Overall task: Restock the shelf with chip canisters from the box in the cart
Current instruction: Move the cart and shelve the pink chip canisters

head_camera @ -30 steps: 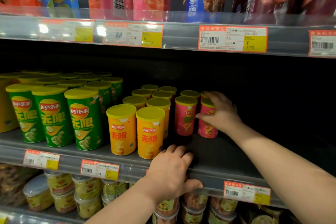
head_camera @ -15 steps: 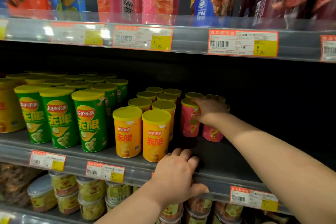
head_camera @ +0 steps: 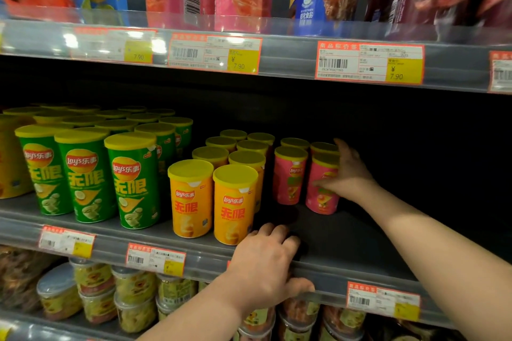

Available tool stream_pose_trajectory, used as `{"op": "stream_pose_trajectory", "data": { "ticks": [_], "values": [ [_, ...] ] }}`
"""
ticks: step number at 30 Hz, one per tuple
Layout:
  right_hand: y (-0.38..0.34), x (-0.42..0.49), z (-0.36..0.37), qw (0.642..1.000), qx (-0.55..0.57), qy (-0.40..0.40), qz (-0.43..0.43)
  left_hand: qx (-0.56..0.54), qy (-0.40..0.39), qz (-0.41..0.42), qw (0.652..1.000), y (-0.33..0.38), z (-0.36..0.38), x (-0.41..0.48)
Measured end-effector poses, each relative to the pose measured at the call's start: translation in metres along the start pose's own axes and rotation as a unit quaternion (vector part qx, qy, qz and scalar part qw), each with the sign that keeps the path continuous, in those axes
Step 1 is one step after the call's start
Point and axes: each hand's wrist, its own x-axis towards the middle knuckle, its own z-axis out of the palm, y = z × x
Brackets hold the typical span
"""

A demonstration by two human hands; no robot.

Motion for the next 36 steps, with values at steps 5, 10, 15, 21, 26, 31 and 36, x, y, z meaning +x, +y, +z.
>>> {"op": "stream_pose_trajectory", "data": {
  "ticks": [5, 10, 15, 21, 26, 31, 36],
  "values": [
    [0.022, -0.013, 0.012, 0.973, 0.217, -0.008, 0.074, -0.006, 0.029, -0.009, 1.000, 0.002, 0.001, 0.001],
    [0.026, -0.014, 0.020, 0.964, 0.248, -0.033, 0.092, 0.006, -0.014, -0.023, 1.000, 0.003, -0.002, 0.001],
    [0.028, -0.010, 0.020, 0.963, 0.252, -0.031, 0.091, 0.000, -0.014, -0.021, 1.000, 0.003, -0.001, 0.000],
    [0.029, -0.009, 0.018, 0.962, 0.256, -0.047, 0.083, 0.006, -0.050, -0.041, 0.998, 0.004, -0.004, 0.000],
    [0.031, -0.011, 0.019, 0.963, 0.256, -0.040, 0.072, 0.002, -0.054, -0.048, 0.997, 0.007, -0.007, 0.000],
    [0.039, -0.014, 0.020, 0.966, 0.235, -0.081, 0.074, 0.005, -0.056, -0.052, 0.997, 0.008, -0.008, -0.001],
    [0.045, -0.027, 0.014, 0.978, 0.181, -0.080, 0.058, 0.009, -0.055, -0.068, 0.996, 0.013, -0.010, -0.002]
  ]
}}
